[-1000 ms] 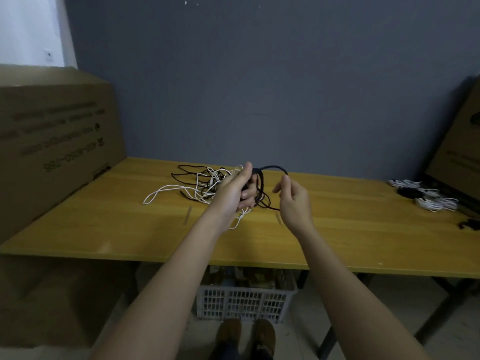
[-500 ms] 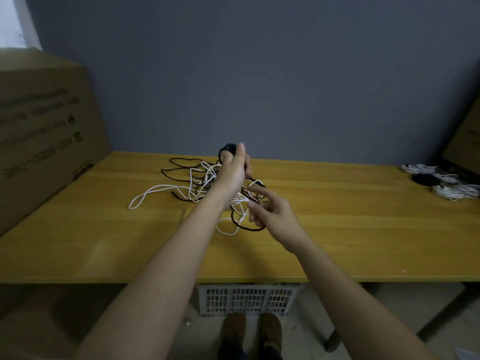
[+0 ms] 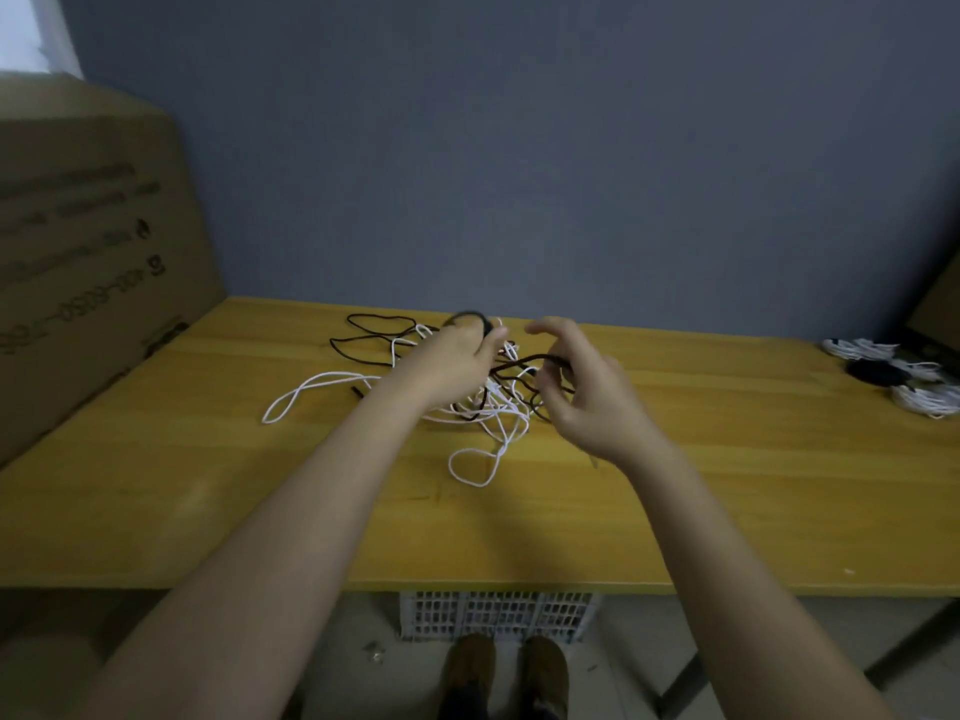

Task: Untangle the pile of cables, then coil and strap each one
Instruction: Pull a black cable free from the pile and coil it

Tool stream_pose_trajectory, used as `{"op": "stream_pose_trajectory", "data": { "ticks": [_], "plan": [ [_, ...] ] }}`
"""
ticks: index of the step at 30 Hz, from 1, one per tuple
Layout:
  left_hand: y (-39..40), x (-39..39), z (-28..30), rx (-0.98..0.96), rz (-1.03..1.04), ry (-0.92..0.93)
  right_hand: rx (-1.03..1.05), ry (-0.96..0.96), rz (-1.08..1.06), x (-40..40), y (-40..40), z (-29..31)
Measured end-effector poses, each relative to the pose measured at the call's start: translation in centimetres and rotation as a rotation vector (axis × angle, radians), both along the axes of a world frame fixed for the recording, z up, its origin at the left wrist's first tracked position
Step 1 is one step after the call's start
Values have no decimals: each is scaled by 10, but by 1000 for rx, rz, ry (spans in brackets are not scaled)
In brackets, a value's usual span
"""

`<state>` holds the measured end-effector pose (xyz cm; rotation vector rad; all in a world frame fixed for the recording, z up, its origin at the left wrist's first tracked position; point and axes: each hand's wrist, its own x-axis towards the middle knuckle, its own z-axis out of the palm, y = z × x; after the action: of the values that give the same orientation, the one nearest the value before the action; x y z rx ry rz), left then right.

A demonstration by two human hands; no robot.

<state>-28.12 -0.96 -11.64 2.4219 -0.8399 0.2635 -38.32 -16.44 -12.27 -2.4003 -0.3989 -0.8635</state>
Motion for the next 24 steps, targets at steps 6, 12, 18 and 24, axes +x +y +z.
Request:
{"op": "stream_pose_trajectory", "data": {
  "ticks": [6,12,18,24],
  "plan": [
    [21,-35,8,-170,-249,312,235,-118,11,28,-3,22],
    [30,-63,30,-607,-525,664,773,215,287,40,8,12],
    [25,-69,46,-831,-251,608,462,386,275,34,0,-23],
    [12,-62,45,-1154,-67,618,75,436,125,18,-3,-42]
  ]
}}
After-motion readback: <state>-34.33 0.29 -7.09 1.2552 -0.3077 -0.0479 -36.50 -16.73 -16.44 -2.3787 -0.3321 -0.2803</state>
